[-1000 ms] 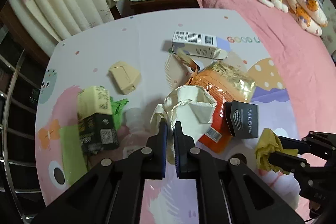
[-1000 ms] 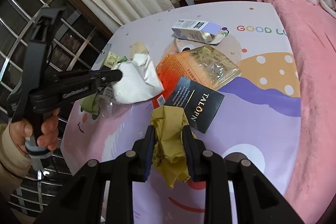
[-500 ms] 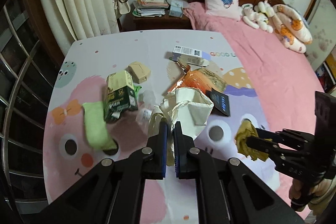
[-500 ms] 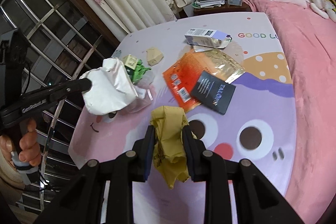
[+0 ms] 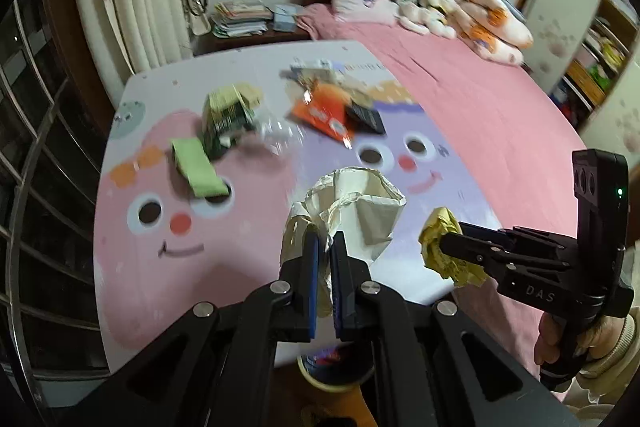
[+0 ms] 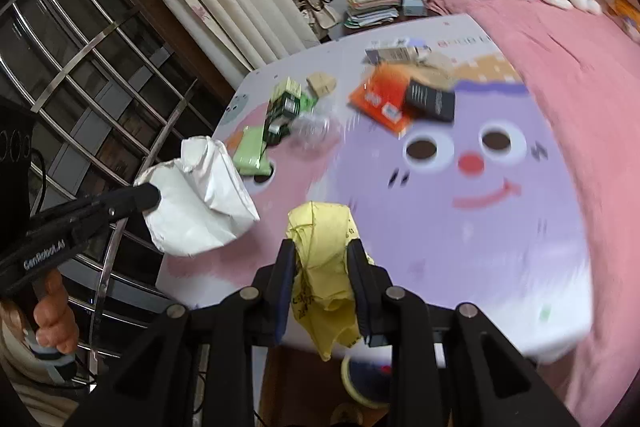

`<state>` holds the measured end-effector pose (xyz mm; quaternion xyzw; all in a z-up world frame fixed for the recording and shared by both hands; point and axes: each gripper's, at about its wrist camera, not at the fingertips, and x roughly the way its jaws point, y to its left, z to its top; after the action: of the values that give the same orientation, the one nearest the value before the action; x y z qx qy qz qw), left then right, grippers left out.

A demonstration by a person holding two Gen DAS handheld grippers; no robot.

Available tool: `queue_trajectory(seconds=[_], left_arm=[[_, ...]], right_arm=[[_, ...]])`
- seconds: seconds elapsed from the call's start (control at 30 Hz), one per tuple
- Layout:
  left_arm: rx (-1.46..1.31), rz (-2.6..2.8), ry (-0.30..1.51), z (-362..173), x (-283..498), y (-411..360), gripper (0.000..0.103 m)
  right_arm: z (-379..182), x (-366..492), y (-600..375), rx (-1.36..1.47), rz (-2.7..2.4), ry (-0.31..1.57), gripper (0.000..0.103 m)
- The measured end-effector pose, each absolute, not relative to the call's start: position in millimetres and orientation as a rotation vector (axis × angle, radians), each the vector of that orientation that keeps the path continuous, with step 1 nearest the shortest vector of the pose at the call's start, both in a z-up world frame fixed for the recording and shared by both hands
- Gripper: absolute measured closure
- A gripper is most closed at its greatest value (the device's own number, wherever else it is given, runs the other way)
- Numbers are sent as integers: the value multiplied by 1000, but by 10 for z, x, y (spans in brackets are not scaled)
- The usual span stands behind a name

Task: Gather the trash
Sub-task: 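Lift the yellow wrapper and white tissue toward the bin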

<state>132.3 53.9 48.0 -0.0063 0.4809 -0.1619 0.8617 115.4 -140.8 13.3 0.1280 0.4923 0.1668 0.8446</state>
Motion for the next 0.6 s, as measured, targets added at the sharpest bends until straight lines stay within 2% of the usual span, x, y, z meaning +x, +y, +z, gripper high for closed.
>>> queue_trajectory(seconds=[0.27, 0.6], left_arm=[[52, -431, 1081, 136, 581, 552, 99], [69, -489, 1208, -499, 65, 301, 99]], right_arm=[[-222, 245, -1223, 318, 268, 1130, 77], [-814, -286, -1294, 368, 166, 1265, 77]])
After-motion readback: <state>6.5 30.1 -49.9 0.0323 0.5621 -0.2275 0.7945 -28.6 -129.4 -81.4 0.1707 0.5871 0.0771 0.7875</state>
